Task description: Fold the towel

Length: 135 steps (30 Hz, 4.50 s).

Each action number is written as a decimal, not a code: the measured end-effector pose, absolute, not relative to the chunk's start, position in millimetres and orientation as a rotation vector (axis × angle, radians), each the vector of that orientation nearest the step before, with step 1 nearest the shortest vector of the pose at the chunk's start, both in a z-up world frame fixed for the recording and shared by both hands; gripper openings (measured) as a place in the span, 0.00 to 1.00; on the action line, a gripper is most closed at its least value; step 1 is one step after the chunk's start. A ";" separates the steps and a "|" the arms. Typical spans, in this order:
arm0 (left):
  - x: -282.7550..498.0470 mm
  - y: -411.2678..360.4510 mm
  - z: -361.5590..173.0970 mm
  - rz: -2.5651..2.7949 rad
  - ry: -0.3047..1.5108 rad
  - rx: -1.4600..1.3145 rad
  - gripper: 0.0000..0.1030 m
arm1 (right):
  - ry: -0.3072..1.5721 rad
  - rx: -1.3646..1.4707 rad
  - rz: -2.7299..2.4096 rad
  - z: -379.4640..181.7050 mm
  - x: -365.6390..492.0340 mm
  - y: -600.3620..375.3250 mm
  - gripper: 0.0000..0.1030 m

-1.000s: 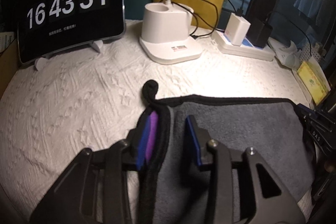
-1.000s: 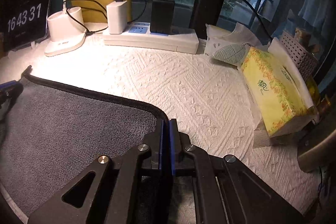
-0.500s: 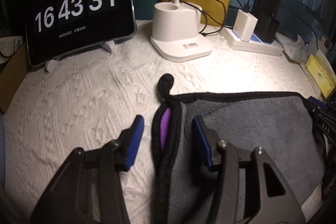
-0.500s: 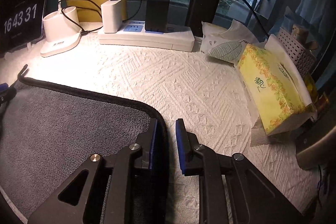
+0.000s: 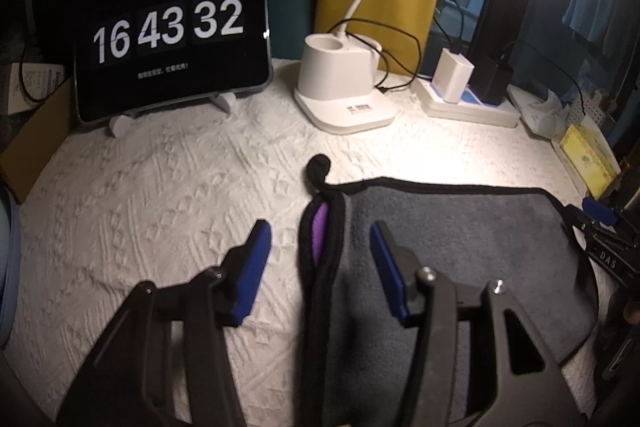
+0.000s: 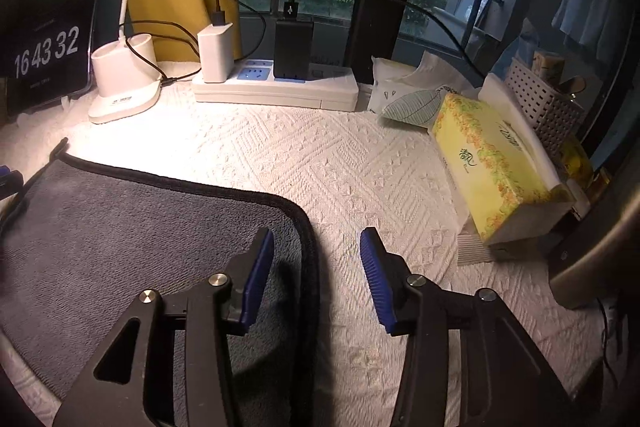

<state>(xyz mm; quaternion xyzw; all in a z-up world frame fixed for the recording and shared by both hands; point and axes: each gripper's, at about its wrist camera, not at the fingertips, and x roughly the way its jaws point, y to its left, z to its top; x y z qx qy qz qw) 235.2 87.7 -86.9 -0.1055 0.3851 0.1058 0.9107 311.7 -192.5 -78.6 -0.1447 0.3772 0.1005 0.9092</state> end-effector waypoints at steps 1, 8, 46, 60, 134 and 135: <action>232.5 86.7 -84.9 0.215 0.788 -0.221 0.56 | 0.777 -0.298 0.210 -76.8 308.1 -192.7 0.47; 215.8 77.1 -72.3 0.172 0.764 -0.240 0.69 | 0.773 -0.260 0.227 -65.6 284.8 -196.6 0.48; 99.4 18.1 -33.5 0.058 0.639 -0.181 0.71 | 0.716 -0.237 0.266 -35.1 171.6 -206.7 0.48; 51.5 -2.1 -15.9 0.032 0.531 -0.151 0.71 | 0.672 -0.225 0.267 -21.7 127.8 -214.9 0.48; -102.4 -13.7 -15.6 0.079 0.216 -0.067 0.94 | 0.399 -0.208 0.319 -3.0 -44.8 -207.6 0.55; -102.2 -13.4 -15.9 0.080 0.218 -0.067 0.94 | 0.400 -0.208 0.320 -3.3 -44.6 -207.6 0.55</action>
